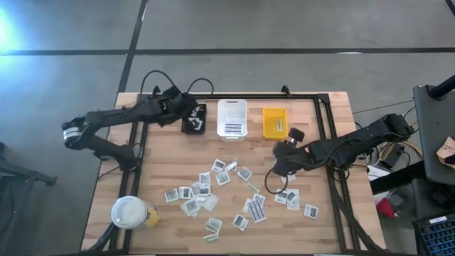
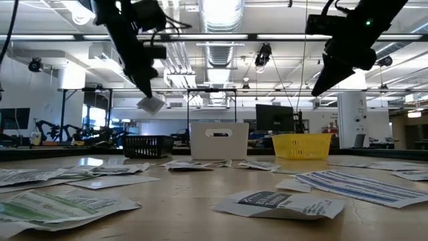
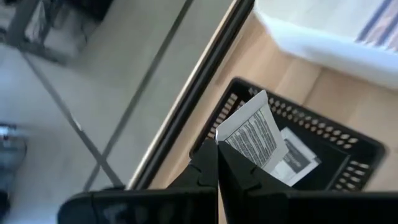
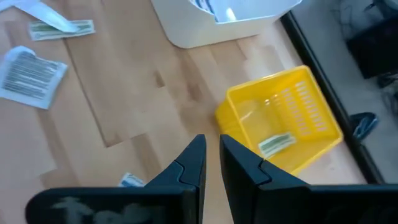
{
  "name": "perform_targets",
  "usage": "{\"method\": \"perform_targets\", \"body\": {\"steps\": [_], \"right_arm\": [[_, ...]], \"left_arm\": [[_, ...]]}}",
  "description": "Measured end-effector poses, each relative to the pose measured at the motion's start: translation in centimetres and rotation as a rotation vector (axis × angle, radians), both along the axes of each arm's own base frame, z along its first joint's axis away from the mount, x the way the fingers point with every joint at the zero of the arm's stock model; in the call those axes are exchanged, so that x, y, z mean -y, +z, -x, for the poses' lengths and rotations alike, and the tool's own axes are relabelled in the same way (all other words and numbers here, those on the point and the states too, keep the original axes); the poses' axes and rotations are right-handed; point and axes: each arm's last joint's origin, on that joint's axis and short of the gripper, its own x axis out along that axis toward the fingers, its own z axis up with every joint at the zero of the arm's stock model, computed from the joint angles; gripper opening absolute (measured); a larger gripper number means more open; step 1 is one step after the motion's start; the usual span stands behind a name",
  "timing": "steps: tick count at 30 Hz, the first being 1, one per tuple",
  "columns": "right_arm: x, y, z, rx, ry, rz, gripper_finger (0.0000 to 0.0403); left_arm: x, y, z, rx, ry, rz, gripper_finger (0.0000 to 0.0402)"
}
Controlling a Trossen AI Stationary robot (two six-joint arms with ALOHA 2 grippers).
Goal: Pick & Place First Aid Supplies
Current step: Put the towelette pack into the black basket
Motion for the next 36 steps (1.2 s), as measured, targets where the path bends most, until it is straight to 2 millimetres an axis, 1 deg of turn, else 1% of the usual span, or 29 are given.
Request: {"method": "perform_targets", "body": {"steps": [4, 13, 18, 25, 32, 36], "right_arm": [[0.5, 0.0, -0.1, -0.017, -0.001, 0.026, 0.0043], [2.2, 0.1, -0.3, -0.027, -0.065, 0.052, 0.0043], [2.4, 0.0, -0.3, -0.031, -0.072, 0.045, 0.0043], [2.3, 0.0, -0.3, -0.033, -0.060, -0.009, 0.0043], [2.2, -0.1, -0.3, -0.025, -0.067, -0.040, 0.0043], [2.1, -0.1, -0.3, -0.033, -0.052, -0.078, 0.0043]], "left_arm": [[-0.8, -1.5, -0.6, -0.014, 0.059, 0.042, 0.0000], [-1.4, -4.4, -2.1, -0.050, 0.102, 0.132, 0.0000], [-1.6, -5.6, -2.6, -0.054, 0.121, 0.183, 0.0000], [-1.7, -6.4, -2.9, -0.057, 0.149, 0.204, 0.0000], [-1.7, -6.4, -2.9, -0.052, 0.139, 0.219, 0.0006], [-1.7, -6.2, -2.8, -0.057, 0.123, 0.211, 0.0019]]}}
